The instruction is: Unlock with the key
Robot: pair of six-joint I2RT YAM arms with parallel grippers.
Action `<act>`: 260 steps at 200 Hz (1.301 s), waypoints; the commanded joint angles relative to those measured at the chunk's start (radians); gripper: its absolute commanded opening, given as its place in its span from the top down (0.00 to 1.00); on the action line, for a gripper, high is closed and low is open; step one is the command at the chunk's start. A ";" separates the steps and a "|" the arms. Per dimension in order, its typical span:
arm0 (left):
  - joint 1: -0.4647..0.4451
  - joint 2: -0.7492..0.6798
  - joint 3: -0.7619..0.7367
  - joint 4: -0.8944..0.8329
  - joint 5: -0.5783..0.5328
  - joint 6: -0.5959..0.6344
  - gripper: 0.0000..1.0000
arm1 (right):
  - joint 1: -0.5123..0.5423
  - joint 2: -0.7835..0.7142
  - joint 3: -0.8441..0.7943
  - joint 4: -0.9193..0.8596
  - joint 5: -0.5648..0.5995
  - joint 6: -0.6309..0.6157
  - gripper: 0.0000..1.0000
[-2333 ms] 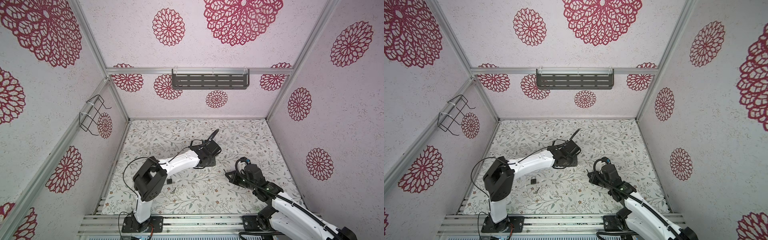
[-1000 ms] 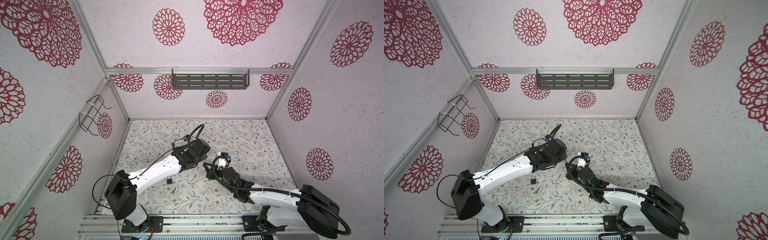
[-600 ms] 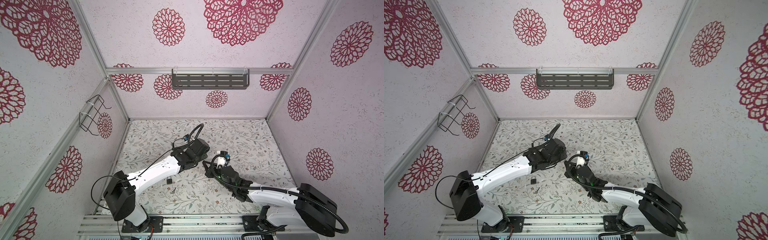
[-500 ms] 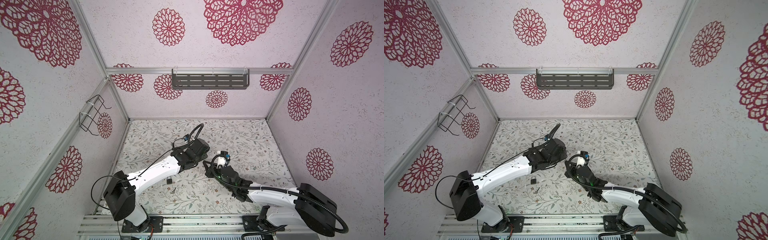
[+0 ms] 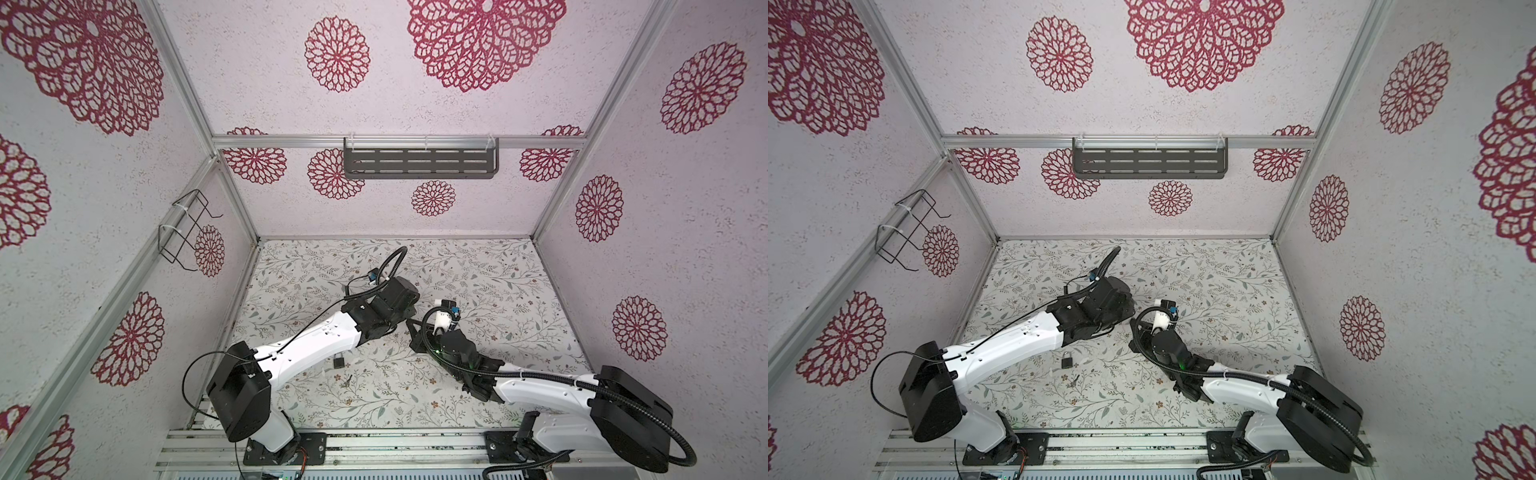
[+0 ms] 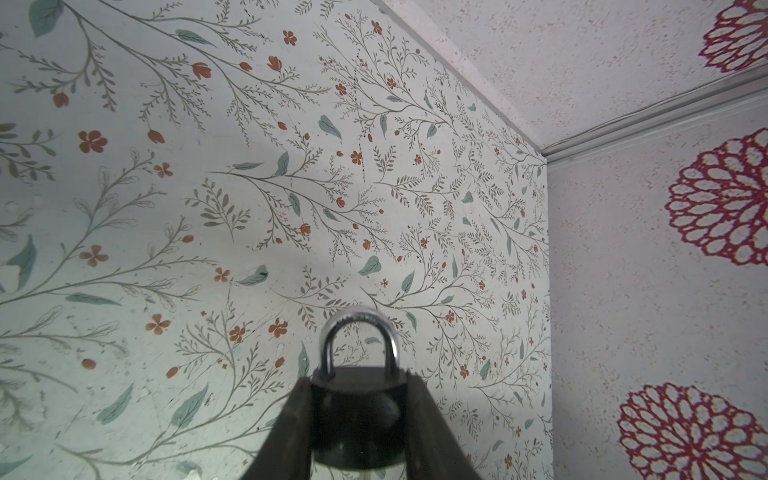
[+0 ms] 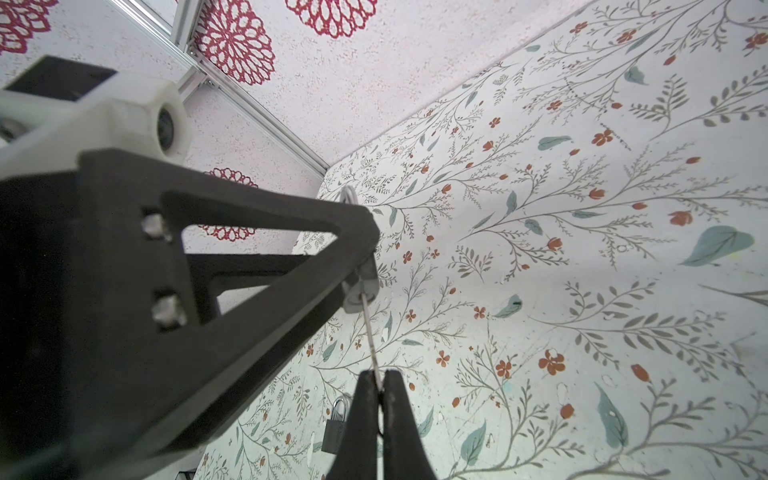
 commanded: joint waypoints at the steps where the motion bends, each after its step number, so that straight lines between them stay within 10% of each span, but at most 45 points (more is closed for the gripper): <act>1: -0.004 -0.015 -0.004 0.021 0.007 0.000 1.00 | 0.005 -0.001 0.051 0.027 0.034 -0.017 1.00; 140: -0.011 0.021 0.004 -0.083 -0.059 0.005 1.00 | -0.014 -0.041 0.047 0.134 -0.011 -0.025 1.00; 260: 0.000 -0.068 -0.096 0.092 0.109 -0.176 1.00 | 0.023 0.058 0.033 0.285 0.074 -0.069 1.00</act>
